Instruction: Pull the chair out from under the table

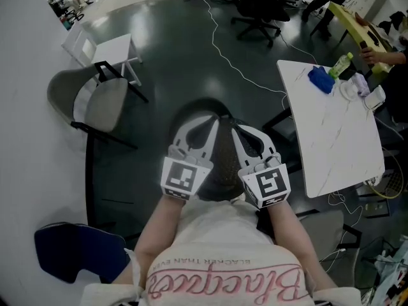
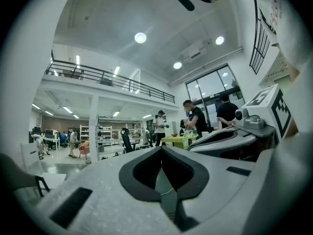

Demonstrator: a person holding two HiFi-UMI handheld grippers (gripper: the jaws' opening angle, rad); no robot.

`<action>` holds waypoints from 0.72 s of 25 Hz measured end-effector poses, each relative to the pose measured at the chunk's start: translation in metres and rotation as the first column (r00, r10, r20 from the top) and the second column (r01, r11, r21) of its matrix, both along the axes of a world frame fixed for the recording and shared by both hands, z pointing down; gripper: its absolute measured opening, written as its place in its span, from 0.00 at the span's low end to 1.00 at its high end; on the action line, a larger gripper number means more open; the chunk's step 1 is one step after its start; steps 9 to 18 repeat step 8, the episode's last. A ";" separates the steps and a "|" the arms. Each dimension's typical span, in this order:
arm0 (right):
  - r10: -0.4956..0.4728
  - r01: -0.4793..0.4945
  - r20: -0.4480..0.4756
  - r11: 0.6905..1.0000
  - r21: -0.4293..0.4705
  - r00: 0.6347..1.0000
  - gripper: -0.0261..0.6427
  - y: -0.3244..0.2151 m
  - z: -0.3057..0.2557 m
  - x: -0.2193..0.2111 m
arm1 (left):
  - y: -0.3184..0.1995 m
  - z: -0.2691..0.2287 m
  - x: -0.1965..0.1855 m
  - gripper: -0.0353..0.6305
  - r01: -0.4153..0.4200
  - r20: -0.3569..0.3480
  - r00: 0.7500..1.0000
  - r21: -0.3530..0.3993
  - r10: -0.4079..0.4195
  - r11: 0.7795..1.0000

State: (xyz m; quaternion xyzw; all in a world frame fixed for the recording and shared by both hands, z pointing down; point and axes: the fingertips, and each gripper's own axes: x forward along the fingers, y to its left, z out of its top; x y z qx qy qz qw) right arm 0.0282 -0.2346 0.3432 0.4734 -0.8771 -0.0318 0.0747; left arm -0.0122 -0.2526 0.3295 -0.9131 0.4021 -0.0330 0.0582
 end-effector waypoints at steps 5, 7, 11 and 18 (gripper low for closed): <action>-0.002 0.002 -0.008 1.000 -0.007 1.000 0.04 0.002 0.002 0.002 | 0.002 0.003 0.004 0.06 -0.010 -0.003 1.000 -0.017 0.010 1.000; -0.006 0.005 -0.009 1.000 -0.012 1.000 0.04 0.003 0.004 0.002 | 0.002 0.004 0.004 0.06 -0.011 -0.005 1.000 -0.017 0.011 1.000; -0.007 0.007 -0.010 1.000 -0.015 1.000 0.04 0.004 0.005 0.001 | 0.003 0.005 0.004 0.06 -0.012 -0.005 1.000 -0.018 0.012 1.000; -0.007 0.007 -0.010 1.000 -0.015 1.000 0.04 0.004 0.005 0.001 | 0.003 0.005 0.004 0.06 -0.012 -0.005 1.000 -0.018 0.012 1.000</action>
